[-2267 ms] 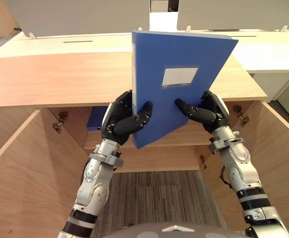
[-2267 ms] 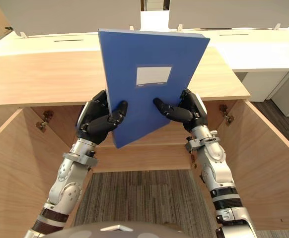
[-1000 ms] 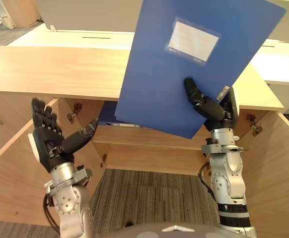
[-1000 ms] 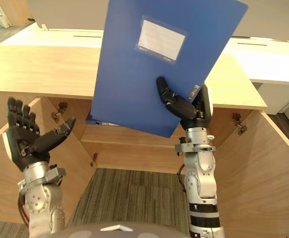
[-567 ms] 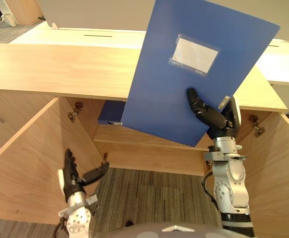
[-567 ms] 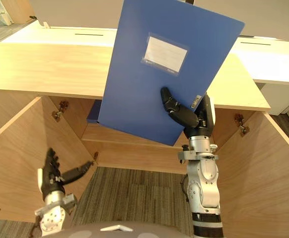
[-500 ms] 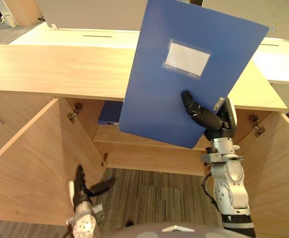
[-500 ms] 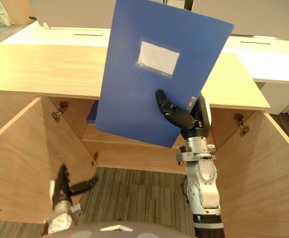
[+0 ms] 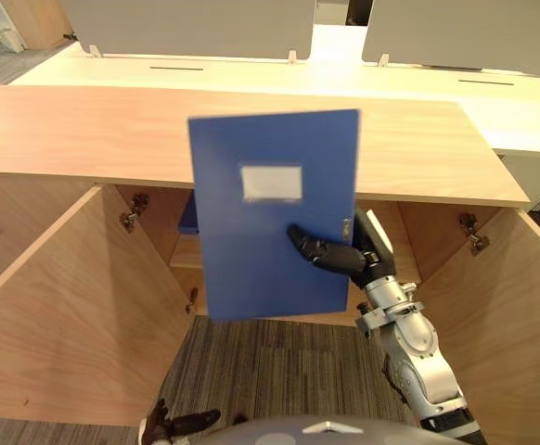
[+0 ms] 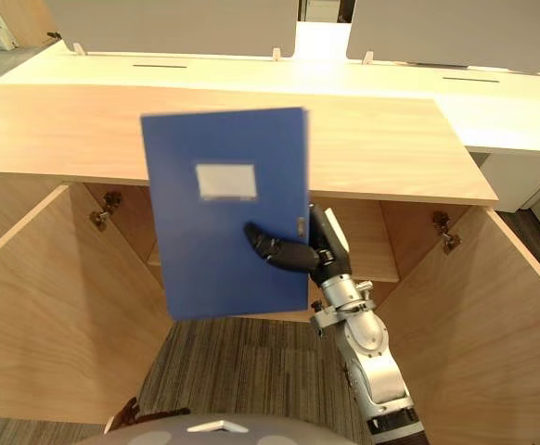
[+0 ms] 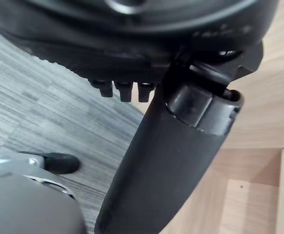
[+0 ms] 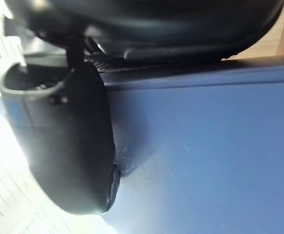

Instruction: Walk over to the cabinet, pick up the folder, carry it to the office cabinet, place the folder inside the office cabinet, then close the office cabinet door

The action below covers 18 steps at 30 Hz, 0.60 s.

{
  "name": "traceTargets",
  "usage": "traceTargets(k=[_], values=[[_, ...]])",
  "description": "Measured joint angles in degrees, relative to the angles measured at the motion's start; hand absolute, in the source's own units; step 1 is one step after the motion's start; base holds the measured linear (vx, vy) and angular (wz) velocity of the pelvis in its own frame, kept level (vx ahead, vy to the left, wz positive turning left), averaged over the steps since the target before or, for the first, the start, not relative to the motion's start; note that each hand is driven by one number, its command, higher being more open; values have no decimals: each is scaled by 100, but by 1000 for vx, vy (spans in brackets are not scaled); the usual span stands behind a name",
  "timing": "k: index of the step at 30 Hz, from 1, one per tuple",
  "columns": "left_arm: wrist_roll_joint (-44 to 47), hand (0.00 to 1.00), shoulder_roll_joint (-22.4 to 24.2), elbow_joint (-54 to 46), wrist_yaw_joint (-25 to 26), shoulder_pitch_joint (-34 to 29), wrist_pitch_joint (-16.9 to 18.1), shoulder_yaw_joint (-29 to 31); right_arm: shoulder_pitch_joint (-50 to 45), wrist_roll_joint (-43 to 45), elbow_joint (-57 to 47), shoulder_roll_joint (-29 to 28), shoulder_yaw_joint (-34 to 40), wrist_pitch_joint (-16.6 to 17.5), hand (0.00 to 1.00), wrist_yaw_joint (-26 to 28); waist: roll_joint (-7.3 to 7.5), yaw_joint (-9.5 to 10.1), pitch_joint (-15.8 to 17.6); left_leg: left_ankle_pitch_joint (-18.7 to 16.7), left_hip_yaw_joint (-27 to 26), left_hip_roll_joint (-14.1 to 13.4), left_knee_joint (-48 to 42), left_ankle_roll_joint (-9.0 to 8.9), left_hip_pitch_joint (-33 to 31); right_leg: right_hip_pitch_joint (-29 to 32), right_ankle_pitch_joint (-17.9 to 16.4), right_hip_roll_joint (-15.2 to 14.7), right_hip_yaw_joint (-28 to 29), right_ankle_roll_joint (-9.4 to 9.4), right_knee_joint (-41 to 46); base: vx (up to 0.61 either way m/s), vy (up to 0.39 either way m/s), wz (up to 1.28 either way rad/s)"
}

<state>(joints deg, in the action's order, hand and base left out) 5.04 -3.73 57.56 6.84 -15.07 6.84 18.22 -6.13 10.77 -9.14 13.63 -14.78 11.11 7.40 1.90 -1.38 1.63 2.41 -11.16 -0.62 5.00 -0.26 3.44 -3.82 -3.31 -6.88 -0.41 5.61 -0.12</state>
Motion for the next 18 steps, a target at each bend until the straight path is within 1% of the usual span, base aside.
traceTargets(k=[3,5,6,8,9,10,11,12,13,14,16,17,18], values=[[-3,100,-36,78,-7,68,7,-123,283,-518,109,434,-456,-27,0,97,-50,4,129,-1,-64,-2,-1,-1,-107,97,71,5,62,7,-95,7,0,-11],[-69,100,-112,74,-72,218,18,-295,670,-878,385,714,-792,-39,0,134,-96,8,297,-4,-79,-6,-53,-4,-268,259,92,-1,81,8,-61,-4,-1,-2],[-70,100,-123,59,-79,268,18,-351,794,-954,465,767,-868,-50,0,141,-110,12,366,-15,-90,-16,-105,-9,-352,345,92,1,96,8,2,-25,-7,-5],[-70,100,-140,-17,-93,556,54,-455,1370,-1198,802,967,-1064,-89,0,138,-174,30,730,-227,-97,-104,-732,23,-934,820,92,20,101,8,332,-53,-13,-7],[-70,100,-147,-23,-93,639,64,-464,1517,-1260,887,1031,-1108,-95,0,125,-194,36,842,-286,-96,-132,-902,38,-1074,930,92,28,100,7,417,-92,-7,-10],[-65,100,-153,-62,-89,822,61,-553,1735,-1388,1016,1134,-1137,-107,0,118,-263,64,1038,-414,-89,-200,-1241,52,-1350,1147,88,55,96,3,602,-93,2,-10],[-65,100,-159,-80,-88,908,62,-602,1823,-1450,1064,1181,-1136,-107,0,109,-300,85,1120,-470,-78,-232,-1422,77,-1500,1281,78,66,92,-6,715,-124,8,-13],[-65,100,-167,-149,-87,1054,80,-662,2024,-1572,1147,1259,-1137,-115,0,101,-361,95,1326,-566,-49,-282,-1695,83,-1754,1541,25,84,79,-41,973,-127,11,-11],[-64,100,-178,-207,-89,1223,92,-679,2203,-1580,1213,1367,-1137,-115,0,85,-387,93,1519,-635,-42,-310,-1956,111,-2031,1850,-61,80,58,-51,1284,-166,8,-9],[-61,100,-194,-235,-89,1302,109,-697,2281,-1580,1250,1378,-1136,-116,0,69,-390,91,1596,-664,-38,-318,-2082,122,-2198,2031,-122,74,56,-59,1453,-138,3,-2],[-53,100,-347,-291,-89,1651,184,-815,2472,-1571,1381,1469,-1109,-128,0,-54,-376,67,1881,-734,-7,-317,-2499,150,-2743,2652,-339,16,46,-62,2081,-128,-16,8],[-53,100,-391,-360,-92,1714,183,-843,2507,-1569,1405,1490,-1104,-138,0,-77,-378,62,1961,-761,11,-321,-2626,155,-2881,2796,-390,6,42,-65,2236,-161,-34,9],[-50,100,-434,-469,-100,1818,204,-879,2563,-1565,1450,1501,-1099,-142,0,-118,-378,58,2107,-843,27,-348,-2905,156,-3148,3077,-493,-2,47,-63,2541,-177,-45,6]])
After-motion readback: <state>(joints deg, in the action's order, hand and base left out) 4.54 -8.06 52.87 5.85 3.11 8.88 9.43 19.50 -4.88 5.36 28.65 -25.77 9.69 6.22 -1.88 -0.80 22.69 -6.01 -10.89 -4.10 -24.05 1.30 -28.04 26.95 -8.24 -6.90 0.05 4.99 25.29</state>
